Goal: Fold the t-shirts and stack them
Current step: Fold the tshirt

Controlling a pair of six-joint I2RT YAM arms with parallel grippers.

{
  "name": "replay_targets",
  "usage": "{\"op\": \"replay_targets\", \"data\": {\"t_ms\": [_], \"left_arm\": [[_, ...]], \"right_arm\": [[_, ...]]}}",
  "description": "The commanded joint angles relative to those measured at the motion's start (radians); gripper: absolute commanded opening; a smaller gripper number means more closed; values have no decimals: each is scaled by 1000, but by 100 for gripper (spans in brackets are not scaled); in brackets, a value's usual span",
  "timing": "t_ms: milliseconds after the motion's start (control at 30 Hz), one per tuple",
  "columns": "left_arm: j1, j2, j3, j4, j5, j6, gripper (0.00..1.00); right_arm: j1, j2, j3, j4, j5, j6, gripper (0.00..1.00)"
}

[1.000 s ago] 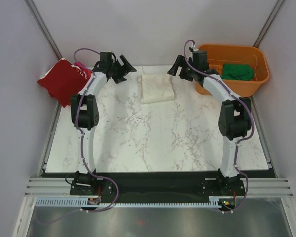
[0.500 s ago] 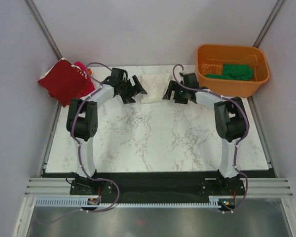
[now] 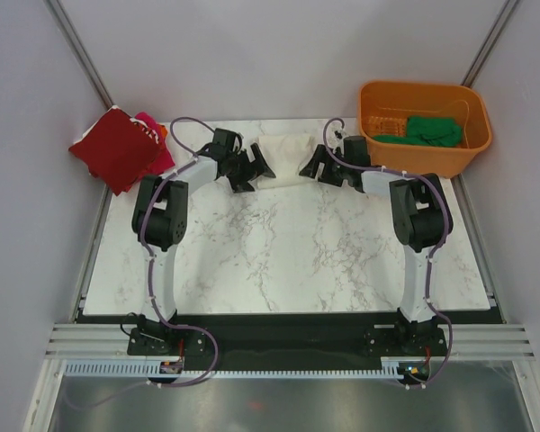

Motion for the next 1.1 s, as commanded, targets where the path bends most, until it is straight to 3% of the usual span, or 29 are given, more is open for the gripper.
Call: {"op": "replay_targets", "data": {"t_ms": [0,100,133,200,233,267,400,433,467,600,967,1000,1033,1067], "left_arm": [[2,34,34,26,-32,46,99],[2,49,52,32,-43,48,95],[2,58,69,32,-39,49,87],[0,80,80,35,-25,45,77],[-6,84,83,35,-20,45,63],[-9,87,83,40,-16,45,56],[-30,100,75,46,-14,54,31],[-32,101,71,47,-14,55,3],[-34,100,66,49,-17,54,2],[-34,32,-7,49,-16,54,2],[-116,-486,-685,49,-106,35,2],[-118,-520,-724,49,-108,34,2],[-119,-569,-786,47,-108,35,2],[-118,-592,-813,49,-103,37,2]], "right_arm": [[-18,23,-29,97,-29,14,88],[-29,23,-55,133,-31,32,87],[-35,24,-60,139,-38,37,85],[-37,36,-63,159,-52,52,71],[-37,40,-69,165,-63,55,63],[-35,44,-75,174,-66,66,44],[-37,62,-98,219,-94,82,8],[-37,66,-106,220,-98,82,1],[-35,66,-112,222,-112,86,0],[-29,-9,-194,230,-126,103,0],[51,-549,-697,-7,12,106,0],[65,-595,-721,-68,43,94,5],[86,-640,-751,-105,110,83,23],[97,-725,-756,-152,153,47,66]]}}
